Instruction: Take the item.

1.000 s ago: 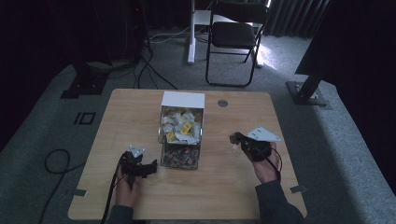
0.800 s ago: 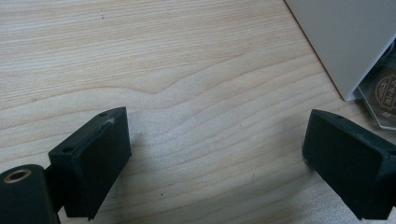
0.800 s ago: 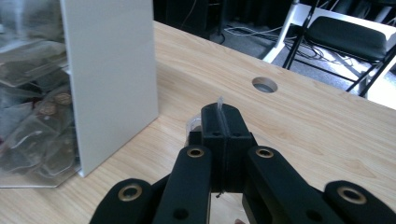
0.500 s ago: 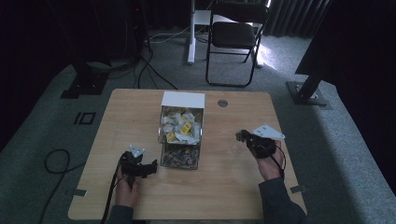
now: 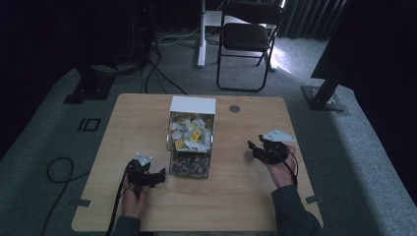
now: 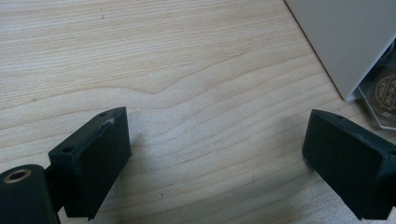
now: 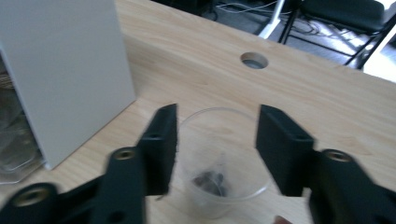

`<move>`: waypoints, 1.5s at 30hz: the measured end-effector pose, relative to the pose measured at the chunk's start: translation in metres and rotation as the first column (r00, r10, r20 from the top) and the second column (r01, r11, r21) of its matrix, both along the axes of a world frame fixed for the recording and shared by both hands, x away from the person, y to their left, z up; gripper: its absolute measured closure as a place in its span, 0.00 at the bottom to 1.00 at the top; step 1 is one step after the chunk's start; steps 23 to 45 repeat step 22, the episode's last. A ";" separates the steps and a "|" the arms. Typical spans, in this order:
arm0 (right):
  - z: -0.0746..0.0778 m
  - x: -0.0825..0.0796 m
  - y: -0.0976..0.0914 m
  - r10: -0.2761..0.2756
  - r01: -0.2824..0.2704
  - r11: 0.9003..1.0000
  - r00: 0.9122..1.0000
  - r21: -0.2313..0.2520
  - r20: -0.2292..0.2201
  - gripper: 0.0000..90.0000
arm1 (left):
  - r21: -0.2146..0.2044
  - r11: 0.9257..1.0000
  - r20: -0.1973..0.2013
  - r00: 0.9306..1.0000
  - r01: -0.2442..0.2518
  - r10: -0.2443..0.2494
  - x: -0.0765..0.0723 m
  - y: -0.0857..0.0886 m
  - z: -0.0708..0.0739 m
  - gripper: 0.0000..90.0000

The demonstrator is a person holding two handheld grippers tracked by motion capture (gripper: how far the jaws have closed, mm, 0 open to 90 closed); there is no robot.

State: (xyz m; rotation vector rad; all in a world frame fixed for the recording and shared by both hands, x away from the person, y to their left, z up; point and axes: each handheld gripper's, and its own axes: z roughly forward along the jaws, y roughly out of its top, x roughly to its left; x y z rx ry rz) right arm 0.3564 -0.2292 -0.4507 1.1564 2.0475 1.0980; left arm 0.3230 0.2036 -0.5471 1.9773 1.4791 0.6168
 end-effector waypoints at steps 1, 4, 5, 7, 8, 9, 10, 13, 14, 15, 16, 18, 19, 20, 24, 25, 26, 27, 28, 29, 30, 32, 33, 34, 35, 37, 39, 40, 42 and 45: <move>-0.001 -0.001 0.000 -0.001 0.001 1.000 1.000 0.005 -0.002 0.46 | 0.000 1.000 0.000 1.000 0.000 0.000 0.000 0.000 0.000 0.09; -0.004 -0.003 -0.002 -0.009 0.009 1.000 1.000 0.026 -0.006 0.40 | 0.000 1.000 0.001 1.000 0.000 0.000 0.000 0.000 0.000 0.09; -0.005 -0.004 -0.003 -0.015 0.016 0.999 1.000 0.030 -0.007 0.39 | 0.000 1.000 0.001 1.000 0.000 0.000 0.000 0.000 0.000 0.09; -0.006 -0.006 -0.005 -0.017 0.018 0.999 1.000 0.043 -0.009 0.37 | 0.000 1.000 0.001 1.000 0.000 0.000 0.000 0.000 0.000 0.09; -0.007 -0.007 -0.006 -0.011 0.012 0.999 1.000 0.052 -0.014 0.36 | 0.000 1.000 0.001 1.000 0.000 0.000 0.000 0.000 0.000 0.09; -0.008 -0.008 -0.007 -0.006 0.007 0.998 1.000 0.059 -0.021 0.35 | 0.000 1.000 0.001 1.000 0.000 0.000 0.000 0.000 0.000 0.09; -0.008 -0.009 -0.008 -0.005 0.006 0.998 1.000 0.059 -0.024 0.34 | 0.000 1.000 0.001 1.000 0.000 0.000 0.000 0.000 0.000 0.09; -0.011 -0.014 -0.012 -0.002 0.004 0.998 0.999 0.059 -0.034 0.33 | 0.000 1.000 0.001 1.000 0.000 0.000 0.000 0.000 0.000 0.09; -0.012 -0.015 -0.014 -0.002 0.004 0.998 0.999 0.057 -0.035 0.33 | -0.001 1.000 0.001 1.000 0.000 0.000 0.000 0.000 0.000 0.09; -0.013 -0.018 -0.015 -0.003 0.005 0.998 0.999 0.058 -0.039 0.33 | 0.000 1.000 0.001 1.000 0.000 0.000 0.000 0.000 0.000 0.09; -0.014 -0.020 -0.017 -0.002 0.005 0.998 0.999 0.060 -0.043 0.33 | 0.001 1.000 0.000 1.000 0.001 -0.001 0.000 0.000 0.000 0.09; -0.017 -0.025 -0.021 -0.006 0.008 0.998 0.999 0.060 -0.048 0.33 | 0.001 1.000 0.000 1.000 0.001 -0.001 0.000 0.000 0.000 0.09; -0.019 -0.027 -0.023 -0.009 0.012 0.998 0.999 0.058 -0.051 0.33 | 0.001 1.000 0.001 1.000 0.000 0.000 0.000 0.000 0.000 0.09; -0.020 -0.028 -0.025 -0.012 0.015 0.998 0.999 0.058 -0.052 0.33 | 0.001 1.000 0.000 1.000 0.001 -0.001 0.000 0.000 0.000 0.09; -0.024 -0.031 -0.029 -0.019 0.022 0.998 0.998 0.060 -0.057 0.33 | 0.001 1.000 0.000 1.000 0.001 -0.001 0.000 0.000 0.000 0.09; -0.024 -0.031 -0.029 -0.019 0.022 0.998 0.998 0.060 -0.057 0.33 | 0.001 1.000 0.000 1.000 0.001 -0.001 0.000 0.000 0.000 0.09; -0.024 -0.031 -0.029 -0.019 0.022 0.998 0.998 0.060 -0.057 0.33 | 0.001 1.000 0.000 1.000 0.001 -0.001 0.000 0.000 0.000 0.09; -0.024 -0.031 -0.029 -0.019 0.022 0.998 0.998 0.060 -0.057 0.33 | 0.001 1.000 0.000 1.000 0.001 -0.001 0.000 0.000 0.000 0.09; -0.024 -0.031 -0.029 -0.019 0.022 0.998 0.998 0.060 -0.057 0.33 | 0.001 1.000 0.000 1.000 0.001 -0.001 0.000 0.000 0.000 0.09; -0.024 -0.031 -0.029 -0.019 0.022 0.998 0.998 0.060 -0.057 0.33 | 0.001 1.000 0.000 1.000 0.001 -0.001 0.000 0.000 0.000 0.09; -0.024 -0.031 -0.029 -0.019 0.022 0.998 0.998 0.060 -0.057 0.33 | 0.001 1.000 0.000 1.000 0.001 -0.001 0.000 0.000 0.000 0.09; -0.024 -0.031 -0.029 -0.019 0.022 0.998 0.998 0.060 -0.057 0.33 | 0.001 1.000 0.000 1.000 0.001 -0.001 0.000 0.000 0.000 0.09; -0.024 -0.031 -0.029 -0.019 0.022 0.998 0.998 0.060 -0.057 0.33 | 0.001 1.000 0.000 1.000 0.001 -0.001 0.000 0.000 0.000 0.09; -0.024 -0.031 -0.029 -0.019 0.022 0.998 0.998 0.060 -0.057 0.33 | 0.001 1.000 0.000 1.000 0.001 -0.001 0.000 0.000 0.000 0.09; -0.024 -0.031 -0.029 -0.019 0.022 0.998 0.998 0.060 -0.057 0.33 | 0.001 1.000 0.000 1.000 0.001 -0.001 0.000 0.000 0.000 0.09; -0.024 -0.031 -0.029 -0.019 0.022 0.998 0.998 0.060 -0.057 0.33 | 0.001 1.000 0.000 1.000 0.001 -0.001 0.000 0.000 0.000 0.09; -0.024 -0.031 -0.029 -0.019 0.022 0.998 0.998 0.060 -0.057 0.33 | 0.001 1.000 0.000 1.000 0.001 -0.001 0.000 0.000 0.000 0.09; -0.024 -0.031 -0.029 -0.019 0.022 0.998 0.998 0.060 -0.057 0.33 | 0.001 1.000 0.000 1.000 0.001 -0.001 0.000 0.000 0.000 0.09; -0.024 -0.031 -0.029 -0.019 0.022 0.998 0.998 0.060 -0.057 0.33 | 0.001 1.000 0.000 1.000 0.001 -0.001 0.000 0.000 0.000 0.09; -0.024 -0.031 -0.029 -0.019 0.022 0.998 0.998 0.060 -0.057 0.33 | 0.001 1.000 0.000 1.000 0.001 -0.001 0.000 0.000 0.000 0.09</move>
